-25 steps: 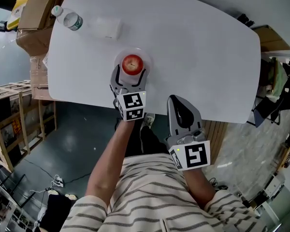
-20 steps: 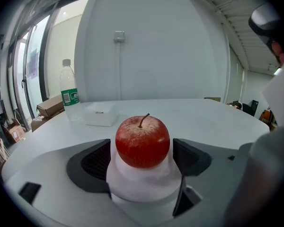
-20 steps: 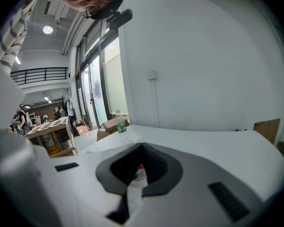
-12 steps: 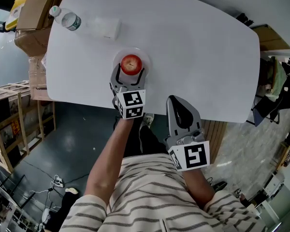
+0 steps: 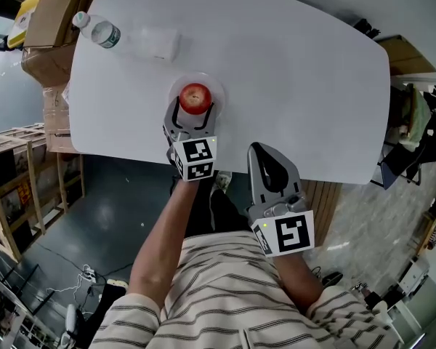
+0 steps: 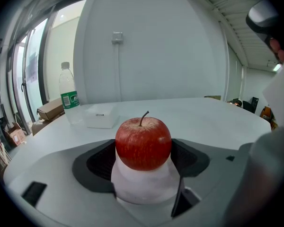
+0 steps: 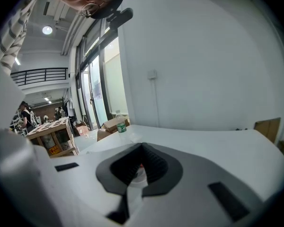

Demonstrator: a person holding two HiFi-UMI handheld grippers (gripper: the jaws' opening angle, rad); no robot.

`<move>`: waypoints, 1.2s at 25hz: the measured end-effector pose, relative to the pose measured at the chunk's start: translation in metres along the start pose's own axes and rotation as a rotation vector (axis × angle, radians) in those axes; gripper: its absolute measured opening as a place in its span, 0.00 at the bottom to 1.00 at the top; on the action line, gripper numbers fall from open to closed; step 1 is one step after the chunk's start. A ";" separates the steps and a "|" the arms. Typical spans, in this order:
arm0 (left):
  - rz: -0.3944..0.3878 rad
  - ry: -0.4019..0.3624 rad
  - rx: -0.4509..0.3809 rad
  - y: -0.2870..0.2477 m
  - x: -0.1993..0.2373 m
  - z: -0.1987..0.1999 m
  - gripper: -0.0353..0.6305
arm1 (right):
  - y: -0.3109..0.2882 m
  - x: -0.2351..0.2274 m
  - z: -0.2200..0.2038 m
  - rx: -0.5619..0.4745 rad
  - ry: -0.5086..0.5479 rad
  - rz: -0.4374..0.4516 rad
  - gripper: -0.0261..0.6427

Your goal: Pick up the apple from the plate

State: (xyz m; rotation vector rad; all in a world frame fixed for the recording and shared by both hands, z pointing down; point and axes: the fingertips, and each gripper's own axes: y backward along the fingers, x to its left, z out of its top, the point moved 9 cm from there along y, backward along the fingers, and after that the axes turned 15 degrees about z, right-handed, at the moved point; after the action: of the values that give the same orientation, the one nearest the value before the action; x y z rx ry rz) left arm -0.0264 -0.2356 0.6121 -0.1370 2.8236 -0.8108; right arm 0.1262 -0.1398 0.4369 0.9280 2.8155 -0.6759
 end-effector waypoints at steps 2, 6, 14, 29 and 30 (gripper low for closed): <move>0.001 0.005 -0.003 0.002 0.001 0.002 0.61 | 0.002 0.001 0.001 -0.003 0.002 0.000 0.06; 0.011 0.018 -0.011 0.009 0.005 0.005 0.61 | 0.005 0.003 0.004 -0.009 0.007 -0.003 0.06; 0.020 0.066 -0.044 0.031 0.018 0.023 0.61 | 0.010 0.011 0.009 -0.023 0.009 0.011 0.06; 0.008 0.119 -0.140 0.093 0.032 0.069 0.61 | 0.030 0.029 0.039 -0.088 0.071 0.030 0.06; 0.006 0.117 -0.150 0.097 0.032 0.074 0.61 | 0.033 0.030 0.043 -0.096 0.074 0.030 0.06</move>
State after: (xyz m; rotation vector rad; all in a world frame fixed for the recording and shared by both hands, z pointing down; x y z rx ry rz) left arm -0.0446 -0.1965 0.4935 -0.1066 2.9927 -0.6244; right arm 0.1193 -0.1192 0.3791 0.9960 2.8624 -0.5084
